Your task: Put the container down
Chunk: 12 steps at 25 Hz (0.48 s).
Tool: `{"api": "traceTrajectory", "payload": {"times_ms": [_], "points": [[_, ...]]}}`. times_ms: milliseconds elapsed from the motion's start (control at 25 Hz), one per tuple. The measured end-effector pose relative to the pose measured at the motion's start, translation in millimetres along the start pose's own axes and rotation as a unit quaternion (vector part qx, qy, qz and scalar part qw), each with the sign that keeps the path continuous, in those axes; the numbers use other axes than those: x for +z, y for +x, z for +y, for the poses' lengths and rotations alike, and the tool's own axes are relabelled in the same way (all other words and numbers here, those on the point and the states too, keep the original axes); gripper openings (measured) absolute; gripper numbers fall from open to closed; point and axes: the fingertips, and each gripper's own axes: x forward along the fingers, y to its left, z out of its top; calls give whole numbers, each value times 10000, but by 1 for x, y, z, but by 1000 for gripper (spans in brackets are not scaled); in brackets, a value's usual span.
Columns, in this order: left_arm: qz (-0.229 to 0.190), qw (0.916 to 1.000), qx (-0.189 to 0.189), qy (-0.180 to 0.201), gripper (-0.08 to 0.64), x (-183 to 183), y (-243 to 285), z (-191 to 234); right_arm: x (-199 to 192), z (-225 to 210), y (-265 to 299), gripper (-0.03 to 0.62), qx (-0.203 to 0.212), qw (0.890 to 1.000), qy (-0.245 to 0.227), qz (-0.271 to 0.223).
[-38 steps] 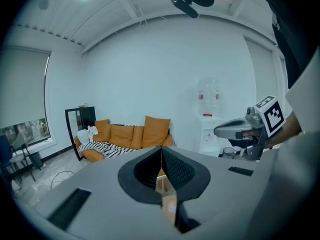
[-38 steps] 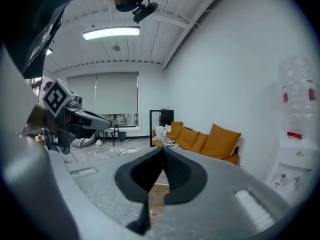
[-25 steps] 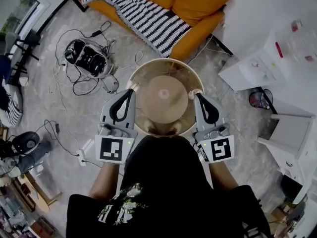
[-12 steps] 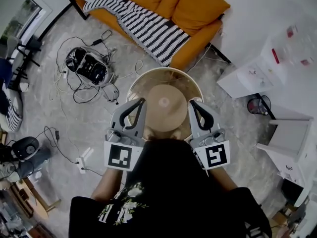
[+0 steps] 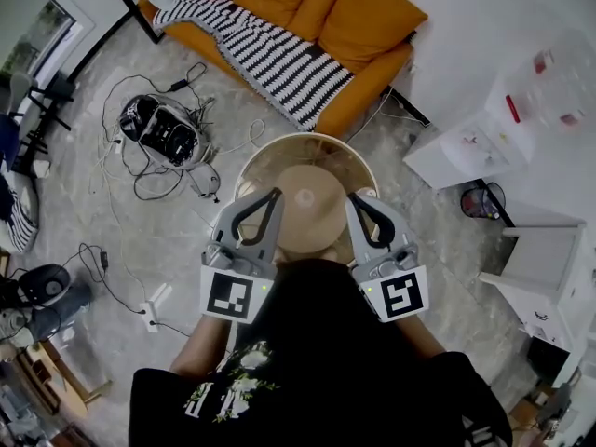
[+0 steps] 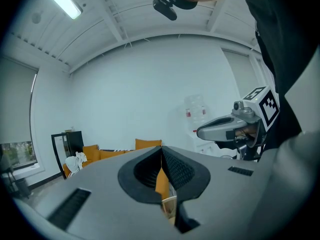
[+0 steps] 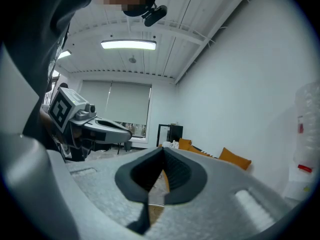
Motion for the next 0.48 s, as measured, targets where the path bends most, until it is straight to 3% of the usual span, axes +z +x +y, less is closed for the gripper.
{"api": "traceTrajectory", "payload": {"times_ms": [480], "points": [[-50, 9999, 149, -34, 12, -2, 1, 4, 2, -3, 4, -6, 32, 9998, 135, -120]]}}
